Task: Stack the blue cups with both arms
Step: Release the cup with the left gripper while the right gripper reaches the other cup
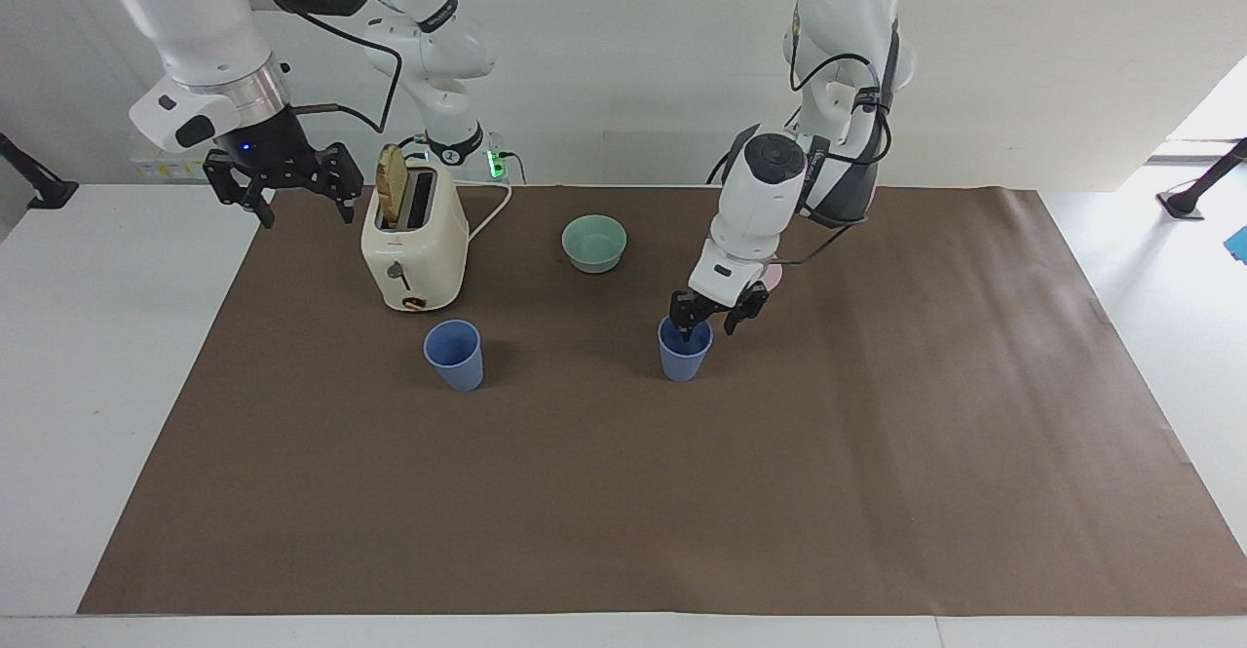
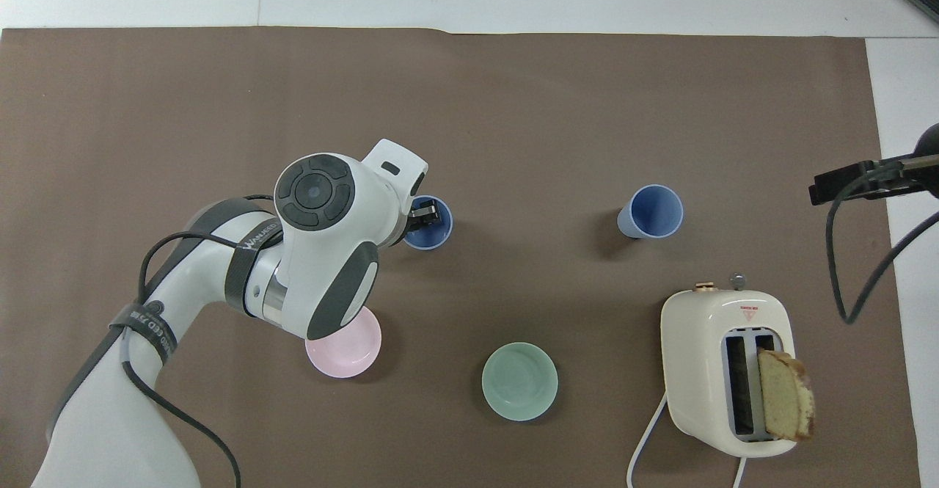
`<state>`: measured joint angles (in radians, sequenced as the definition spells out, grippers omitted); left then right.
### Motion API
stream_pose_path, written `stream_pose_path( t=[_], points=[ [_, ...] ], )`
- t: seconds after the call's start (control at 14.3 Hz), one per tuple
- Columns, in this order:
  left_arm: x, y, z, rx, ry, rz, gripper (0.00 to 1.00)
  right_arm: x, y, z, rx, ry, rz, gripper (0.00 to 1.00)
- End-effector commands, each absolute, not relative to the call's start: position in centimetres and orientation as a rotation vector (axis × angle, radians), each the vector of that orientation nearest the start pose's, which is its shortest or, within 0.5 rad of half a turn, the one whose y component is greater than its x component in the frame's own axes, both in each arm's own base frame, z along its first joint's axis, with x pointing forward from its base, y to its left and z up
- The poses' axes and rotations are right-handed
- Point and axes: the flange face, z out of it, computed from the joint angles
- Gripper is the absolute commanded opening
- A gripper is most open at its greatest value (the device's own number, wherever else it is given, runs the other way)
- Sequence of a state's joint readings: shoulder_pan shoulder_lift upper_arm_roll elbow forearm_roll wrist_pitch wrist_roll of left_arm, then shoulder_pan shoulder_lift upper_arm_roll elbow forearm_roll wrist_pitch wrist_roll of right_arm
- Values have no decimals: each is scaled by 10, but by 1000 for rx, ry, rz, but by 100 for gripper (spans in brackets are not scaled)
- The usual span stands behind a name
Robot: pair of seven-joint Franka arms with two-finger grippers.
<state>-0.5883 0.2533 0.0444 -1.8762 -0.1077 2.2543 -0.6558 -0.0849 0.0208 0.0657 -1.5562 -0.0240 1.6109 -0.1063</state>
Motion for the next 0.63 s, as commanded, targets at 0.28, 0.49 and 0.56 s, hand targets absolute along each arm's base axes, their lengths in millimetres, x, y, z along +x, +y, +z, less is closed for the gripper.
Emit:
stream_pose_path(
  t=[0.28,0.49,0.56],
  points=[
    [550,-231,474,-3254,-162,-149,100,568,-5,567,-3138,-119,-113,100],
    [555,-176,495,-3241,-49,-124,100,576,6,519,-3110,-123,-59,100],
    [559,-154,503,-3240,-5,-151,100,580,13,504,-3106,-140,-40,100]
  ],
)
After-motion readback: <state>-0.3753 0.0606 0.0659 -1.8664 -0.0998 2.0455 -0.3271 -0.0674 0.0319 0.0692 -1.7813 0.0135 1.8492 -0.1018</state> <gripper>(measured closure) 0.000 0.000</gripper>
